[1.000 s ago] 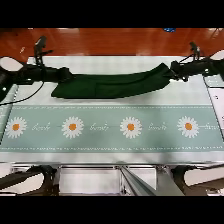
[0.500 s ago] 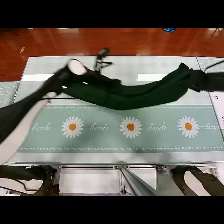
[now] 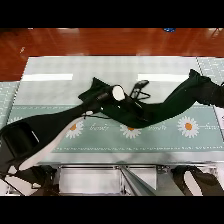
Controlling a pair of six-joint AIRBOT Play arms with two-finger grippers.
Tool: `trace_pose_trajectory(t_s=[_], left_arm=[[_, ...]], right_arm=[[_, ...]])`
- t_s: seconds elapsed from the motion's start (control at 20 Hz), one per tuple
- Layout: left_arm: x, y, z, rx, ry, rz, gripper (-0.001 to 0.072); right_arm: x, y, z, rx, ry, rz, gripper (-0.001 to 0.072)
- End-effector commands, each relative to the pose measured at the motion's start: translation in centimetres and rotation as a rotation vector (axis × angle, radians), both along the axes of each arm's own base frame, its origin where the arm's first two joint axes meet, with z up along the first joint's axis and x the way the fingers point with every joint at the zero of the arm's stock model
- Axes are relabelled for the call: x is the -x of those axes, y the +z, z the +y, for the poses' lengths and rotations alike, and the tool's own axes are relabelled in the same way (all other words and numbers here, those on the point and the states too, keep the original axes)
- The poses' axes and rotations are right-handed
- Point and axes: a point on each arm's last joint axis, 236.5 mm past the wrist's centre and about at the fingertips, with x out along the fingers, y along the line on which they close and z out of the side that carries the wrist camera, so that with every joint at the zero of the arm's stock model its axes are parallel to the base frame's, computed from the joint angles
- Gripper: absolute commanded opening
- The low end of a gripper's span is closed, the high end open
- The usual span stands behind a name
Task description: Fold the shirts.
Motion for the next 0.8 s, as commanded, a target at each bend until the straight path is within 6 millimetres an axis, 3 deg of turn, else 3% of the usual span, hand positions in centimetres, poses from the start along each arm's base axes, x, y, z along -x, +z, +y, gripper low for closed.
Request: trace_pose_trajectory(t_s=[0.0, 0.1, 0.15, 0.25, 0.35, 0.45, 0.55, 0.65, 0.75], left_arm=[[0.5, 0.8, 0.0, 0.006, -0.05, -0.01, 0.0014], [-4.3, 2.1, 4.2, -0.031, 0.014, -0.056, 0.0014], [-7.4, 3.0, 7.6, -0.061, 0.083, -0.082, 0.0014], [-13.0, 5.5, 15.6, -0.083, 0.267, -0.124, 0.0014], [-16.1, 8.5, 24.2, -0.073, 0.458, -0.163, 0.0014], [-16.8, 11.3, 31.8, -0.068, 0.621, -0.214, 0.0014], [-16.0, 13.4, 37.4, -0.065, 0.758, -0.256, 0.0014], [-14.6, 14.7, 40.6, -0.064, 0.841, -0.289, 0.0015], [-13.3, 15.2, 41.7, -0.064, 0.875, -0.308, 0.0014]], right_arm=[[0.5, -0.2, 1.8, -0.017, 0.051, 0.019, 0.0023], [0.2, -0.5, 3.6, -0.032, 0.093, 0.028, 0.0023], [-0.2, -0.6, 4.5, -0.043, 0.109, 0.029, 0.0024], [-1.3, -1.0, 6.9, -0.07, 0.143, 0.023, 0.0023], [-3.0, -1.7, 10.1, -0.117, 0.181, 0.026, 0.0023], [-5.2, -3.3, 13.9, -0.158, 0.214, 0.041, 0.0023], [-7.7, -5.5, 18.0, -0.172, 0.244, 0.051, 0.0023], [-10.4, -8.3, 22.3, -0.18, 0.288, 0.109, 0.0023], [-12.7, -10.5, 26.1, -0.21, 0.327, 0.159, 0.0023]])
